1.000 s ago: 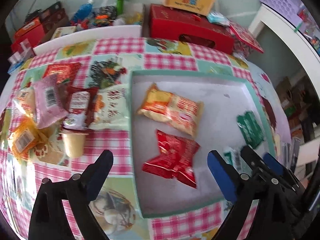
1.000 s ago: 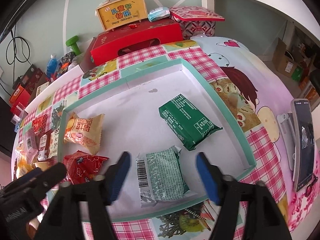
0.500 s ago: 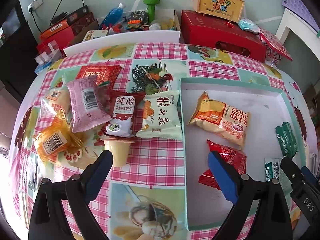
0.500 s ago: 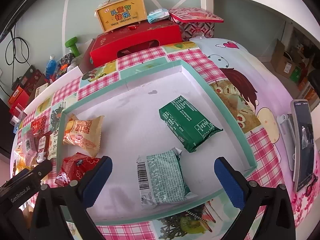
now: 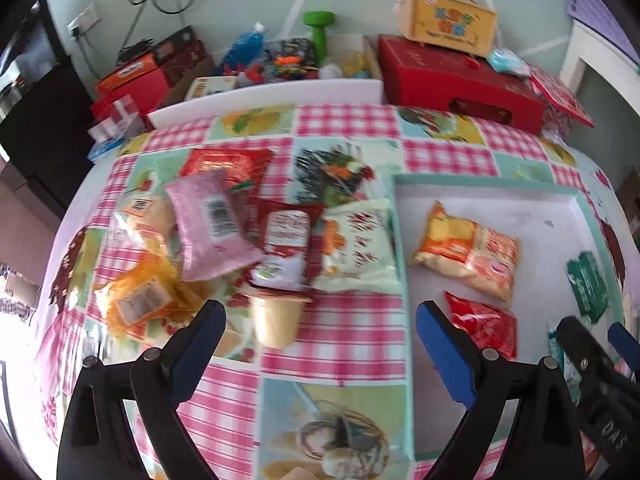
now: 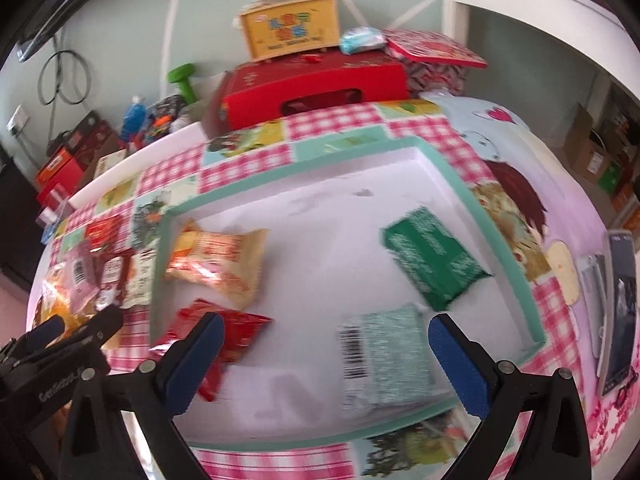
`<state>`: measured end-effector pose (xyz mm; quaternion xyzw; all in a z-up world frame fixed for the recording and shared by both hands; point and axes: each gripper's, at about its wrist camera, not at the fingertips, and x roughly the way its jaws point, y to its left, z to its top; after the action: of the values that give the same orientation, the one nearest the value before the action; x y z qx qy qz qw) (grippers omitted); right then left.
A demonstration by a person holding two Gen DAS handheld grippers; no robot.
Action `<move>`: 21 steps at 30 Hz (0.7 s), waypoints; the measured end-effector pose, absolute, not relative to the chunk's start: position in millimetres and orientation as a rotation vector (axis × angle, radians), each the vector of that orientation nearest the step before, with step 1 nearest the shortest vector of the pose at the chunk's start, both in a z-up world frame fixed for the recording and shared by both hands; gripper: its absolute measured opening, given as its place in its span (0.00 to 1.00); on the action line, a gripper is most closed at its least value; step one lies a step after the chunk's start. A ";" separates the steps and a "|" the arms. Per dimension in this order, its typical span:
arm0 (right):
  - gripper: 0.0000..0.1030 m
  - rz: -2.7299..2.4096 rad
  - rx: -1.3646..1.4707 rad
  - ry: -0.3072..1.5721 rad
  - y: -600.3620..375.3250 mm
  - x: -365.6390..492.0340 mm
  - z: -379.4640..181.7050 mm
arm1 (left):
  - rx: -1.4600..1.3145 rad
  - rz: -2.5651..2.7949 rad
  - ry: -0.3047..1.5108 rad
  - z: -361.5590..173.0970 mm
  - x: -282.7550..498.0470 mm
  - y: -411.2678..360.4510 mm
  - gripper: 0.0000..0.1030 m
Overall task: Organize snacks
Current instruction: 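Move both open tools back over the snack pile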
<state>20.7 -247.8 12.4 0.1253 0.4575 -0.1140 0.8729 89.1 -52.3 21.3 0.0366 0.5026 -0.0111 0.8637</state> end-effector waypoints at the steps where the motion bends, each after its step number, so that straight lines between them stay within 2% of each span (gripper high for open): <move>1: 1.00 -0.227 0.254 0.952 -242.2 22.3 13.3 | 0.072 -0.015 1.051 21.6 89.7 -48.1 0.93; 13: 1.00 -0.090 0.172 0.940 -168.5 44.8 17.7 | 0.006 0.143 1.088 18.6 102.2 31.4 0.93; 21: 1.00 -0.012 0.140 0.951 -119.0 59.4 9.7 | -0.134 0.214 1.125 9.0 114.1 90.3 0.93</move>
<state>59.4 -119.0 9.7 0.0672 0.4573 -0.0055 0.8867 114.1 90.3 9.0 -0.0633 0.5317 0.1013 0.8384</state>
